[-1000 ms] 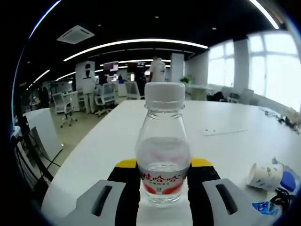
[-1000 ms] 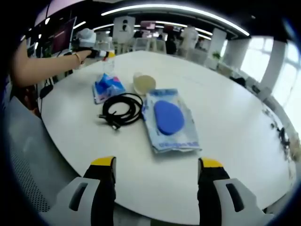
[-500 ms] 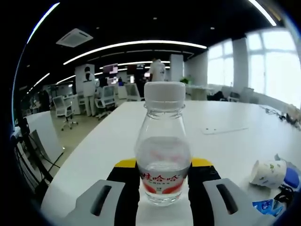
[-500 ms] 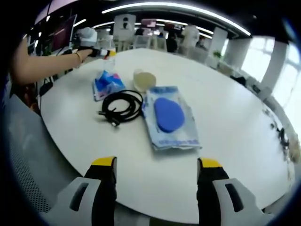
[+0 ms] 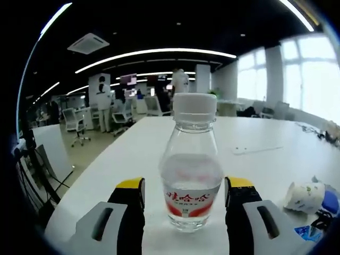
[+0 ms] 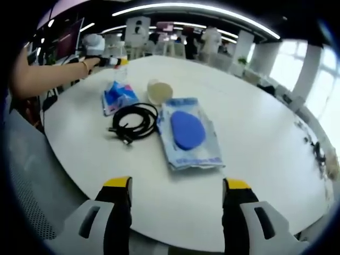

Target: Arrange the tabletop items into an orderly group along one side of the table until the central work area is clear of visible clutter.

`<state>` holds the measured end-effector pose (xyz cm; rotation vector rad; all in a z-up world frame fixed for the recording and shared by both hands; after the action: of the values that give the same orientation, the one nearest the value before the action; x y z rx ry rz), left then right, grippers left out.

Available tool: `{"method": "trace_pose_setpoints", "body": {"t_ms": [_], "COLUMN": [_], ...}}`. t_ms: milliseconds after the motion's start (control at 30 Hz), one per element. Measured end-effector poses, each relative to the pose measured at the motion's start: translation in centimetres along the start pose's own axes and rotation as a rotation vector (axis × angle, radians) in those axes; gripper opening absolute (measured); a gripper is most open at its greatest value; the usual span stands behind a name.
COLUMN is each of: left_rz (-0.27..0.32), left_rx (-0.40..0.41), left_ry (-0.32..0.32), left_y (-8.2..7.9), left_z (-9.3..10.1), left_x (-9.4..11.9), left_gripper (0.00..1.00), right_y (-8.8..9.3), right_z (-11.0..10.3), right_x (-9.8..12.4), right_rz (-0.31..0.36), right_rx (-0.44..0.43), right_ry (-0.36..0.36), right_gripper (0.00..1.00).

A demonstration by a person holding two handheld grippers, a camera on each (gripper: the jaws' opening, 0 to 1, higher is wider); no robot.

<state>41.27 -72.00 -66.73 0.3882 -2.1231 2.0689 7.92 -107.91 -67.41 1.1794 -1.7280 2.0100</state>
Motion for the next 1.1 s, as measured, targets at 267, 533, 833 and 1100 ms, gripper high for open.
{"method": "trace_pose_setpoints", "body": {"t_ms": [267,533,833,1100], "left_rz": [0.019,0.033,0.048,0.062], "left_rx": [-0.006,-0.021,-0.062,-0.083], "left_ry": [0.028,0.072,0.109,0.160], "left_y": [-0.7,-0.9,-1.5,-2.1], "left_z": [0.0,0.3,0.3,0.7], "left_x": [1.5,3.0,5.2,6.9], "left_gripper": [0.73,0.88,0.99,1.00], "right_y": [-0.3,-0.8,-1.3,-3.0], "right_z": [-0.1,0.0,-0.1,0.1], "right_x": [0.0,0.3,0.5,0.6], "right_rz": [0.028,0.045,0.056,0.091], "right_rx": [0.003,0.025,0.021,0.014], "right_ry": [-0.010,0.011,-0.014,-0.042], "right_gripper": [0.67,0.70,0.72,0.74]}}
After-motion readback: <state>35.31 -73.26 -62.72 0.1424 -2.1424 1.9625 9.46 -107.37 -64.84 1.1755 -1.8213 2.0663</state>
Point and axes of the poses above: the point that each gripper's makers call its tool centre point, and the gripper's own axes: x roughly backward along the fingers, z roughly to its right, y roughly out of its underside, the point moved 6 cm from there along x, roughly backward along the fingers, and after that the axes turned 14 degrees about -y, right-handed, at the moved point
